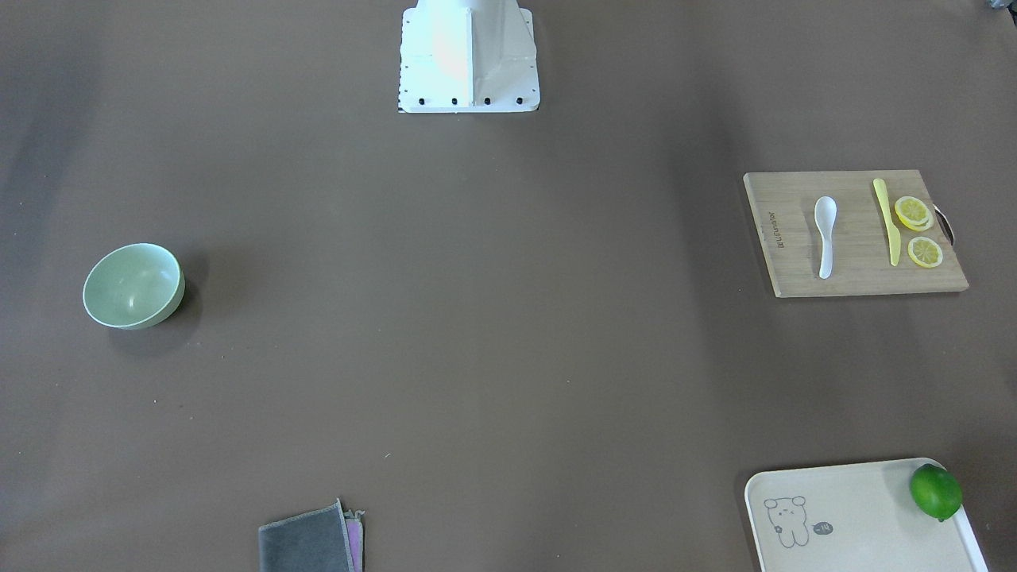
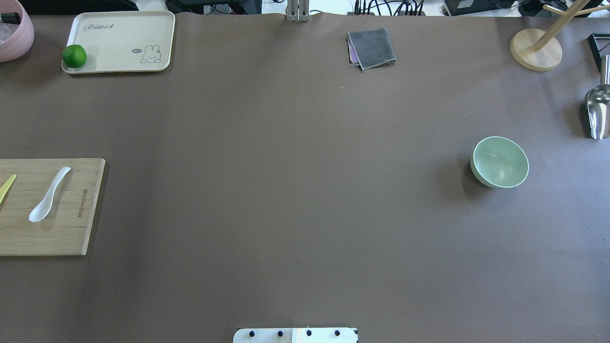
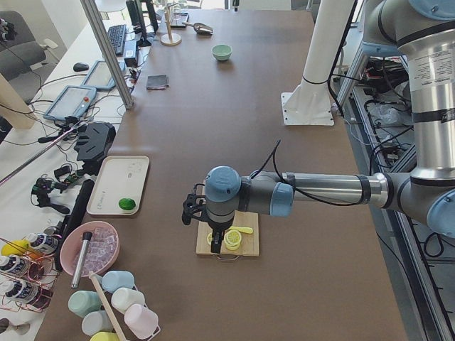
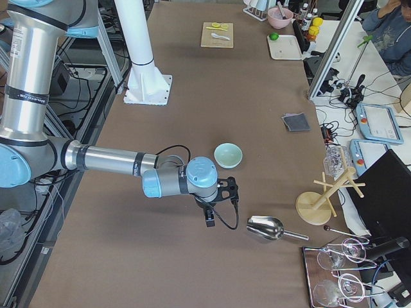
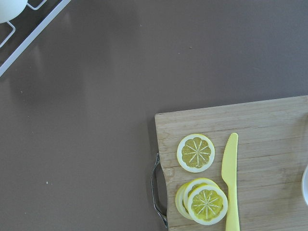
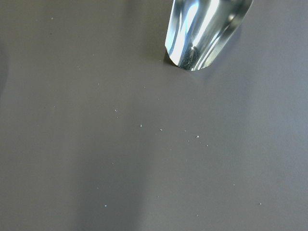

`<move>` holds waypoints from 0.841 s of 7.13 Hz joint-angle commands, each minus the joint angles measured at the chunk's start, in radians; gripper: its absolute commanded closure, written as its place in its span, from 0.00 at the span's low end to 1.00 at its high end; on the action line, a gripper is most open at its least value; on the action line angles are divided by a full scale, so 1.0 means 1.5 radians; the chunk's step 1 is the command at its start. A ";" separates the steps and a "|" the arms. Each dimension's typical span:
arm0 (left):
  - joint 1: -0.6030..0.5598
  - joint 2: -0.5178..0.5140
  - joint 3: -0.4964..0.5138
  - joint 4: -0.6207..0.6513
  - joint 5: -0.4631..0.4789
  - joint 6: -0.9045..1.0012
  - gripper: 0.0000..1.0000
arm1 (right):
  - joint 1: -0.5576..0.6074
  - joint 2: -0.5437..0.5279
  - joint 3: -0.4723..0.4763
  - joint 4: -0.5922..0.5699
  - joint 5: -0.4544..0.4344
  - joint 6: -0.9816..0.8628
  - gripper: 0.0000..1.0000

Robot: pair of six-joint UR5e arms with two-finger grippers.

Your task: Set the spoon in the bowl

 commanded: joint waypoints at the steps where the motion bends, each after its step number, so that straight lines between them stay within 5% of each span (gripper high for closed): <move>1: 0.000 -0.010 -0.008 -0.014 -0.001 -0.027 0.02 | 0.000 -0.002 0.002 0.027 0.006 0.003 0.00; 6: -0.001 0.001 -0.038 -0.053 -0.015 -0.027 0.02 | 0.000 -0.002 0.002 0.083 0.022 0.005 0.00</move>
